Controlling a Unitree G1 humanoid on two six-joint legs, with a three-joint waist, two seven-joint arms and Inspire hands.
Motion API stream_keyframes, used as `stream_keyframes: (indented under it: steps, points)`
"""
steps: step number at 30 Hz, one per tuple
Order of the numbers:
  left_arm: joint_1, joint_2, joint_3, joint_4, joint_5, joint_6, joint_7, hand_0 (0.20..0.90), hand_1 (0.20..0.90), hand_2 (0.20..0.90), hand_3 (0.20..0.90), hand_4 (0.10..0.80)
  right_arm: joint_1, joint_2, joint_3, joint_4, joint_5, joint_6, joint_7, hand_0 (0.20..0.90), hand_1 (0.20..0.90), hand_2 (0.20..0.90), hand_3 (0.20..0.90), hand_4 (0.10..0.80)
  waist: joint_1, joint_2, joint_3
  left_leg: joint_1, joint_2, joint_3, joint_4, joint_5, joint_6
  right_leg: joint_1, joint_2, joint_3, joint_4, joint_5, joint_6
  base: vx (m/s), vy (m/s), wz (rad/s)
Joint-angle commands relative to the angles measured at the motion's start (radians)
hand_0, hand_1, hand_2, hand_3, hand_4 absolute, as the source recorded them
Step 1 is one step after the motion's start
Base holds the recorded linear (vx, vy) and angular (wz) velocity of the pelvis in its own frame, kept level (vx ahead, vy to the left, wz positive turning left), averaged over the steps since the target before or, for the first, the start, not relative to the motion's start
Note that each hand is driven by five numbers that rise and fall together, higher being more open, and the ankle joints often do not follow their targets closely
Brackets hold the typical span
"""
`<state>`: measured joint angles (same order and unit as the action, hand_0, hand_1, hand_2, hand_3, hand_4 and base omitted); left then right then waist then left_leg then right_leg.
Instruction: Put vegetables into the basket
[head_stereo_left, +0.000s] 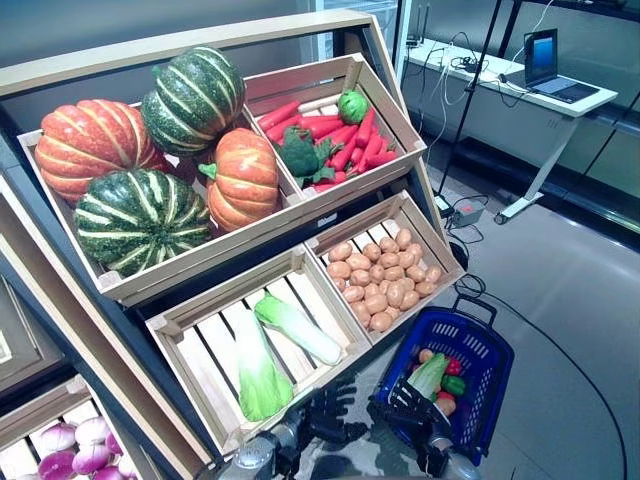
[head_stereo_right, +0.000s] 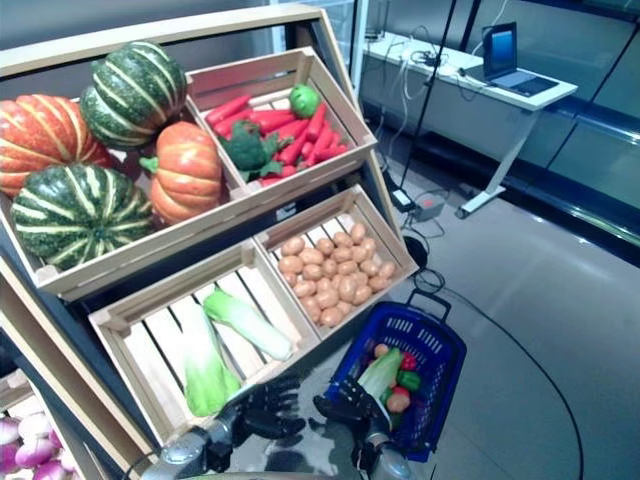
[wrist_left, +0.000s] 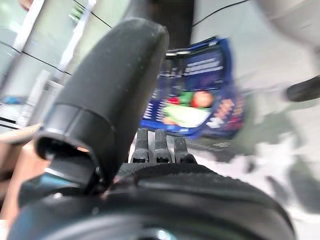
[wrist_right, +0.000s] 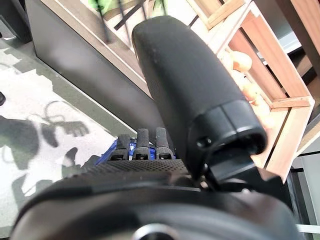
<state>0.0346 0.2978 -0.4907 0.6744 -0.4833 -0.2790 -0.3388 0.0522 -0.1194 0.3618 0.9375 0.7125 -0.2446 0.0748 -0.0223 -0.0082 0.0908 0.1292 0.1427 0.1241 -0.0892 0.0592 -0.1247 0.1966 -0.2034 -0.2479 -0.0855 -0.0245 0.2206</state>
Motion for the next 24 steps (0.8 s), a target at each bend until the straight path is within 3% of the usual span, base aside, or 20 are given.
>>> stream_keyframes:
  steps: [1,9,14,24]
  points:
    - [-0.158,0.018,0.08,-0.197,-0.115,-0.156,0.009,0.9,0.9,0.9,0.9,0.8,-0.08,-0.026,-0.005,-0.142,-0.061,-0.028,0.007,0.9,0.9,0.9,0.9,0.8,0.023,0.029,0.047,0.002,-0.032,0.006,0.002,-0.058,0.054,-0.044,0.023,0.018,0.009,0.059,-0.092,-0.03,-0.012,0.0]
    - [-0.149,0.044,0.231,-0.354,-0.125,-0.233,0.101,0.9,0.9,0.9,0.9,0.8,-0.006,-0.033,-0.035,-0.261,-0.077,-0.027,0.0,0.9,0.9,0.9,0.9,0.8,0.03,0.025,0.035,0.004,-0.035,-0.015,0.002,-0.062,0.047,-0.026,0.021,0.002,0.0,0.056,-0.091,0.049,-0.011,0.03]
    - [-0.187,0.046,0.295,-0.306,0.044,-0.272,0.351,0.9,0.9,0.9,0.9,0.8,0.026,-0.02,-0.036,-0.266,-0.079,-0.038,-0.024,0.9,0.9,0.9,0.9,0.8,0.02,0.028,0.025,0.007,-0.039,-0.02,0.002,-0.06,0.045,-0.021,0.021,0.003,0.002,0.052,-0.091,0.101,0.023,0.01]
    - [-0.221,0.054,0.328,-0.188,0.352,-0.169,0.782,0.9,0.9,0.9,0.9,0.8,0.075,-0.009,-0.034,-0.315,-0.074,-0.029,-0.08,0.9,0.9,0.9,0.9,0.8,-0.008,0.027,0.027,0.022,-0.036,-0.01,0.002,-0.052,0.048,-0.028,0.016,0.026,0.034,0.037,-0.091,0.093,0.043,-0.01]
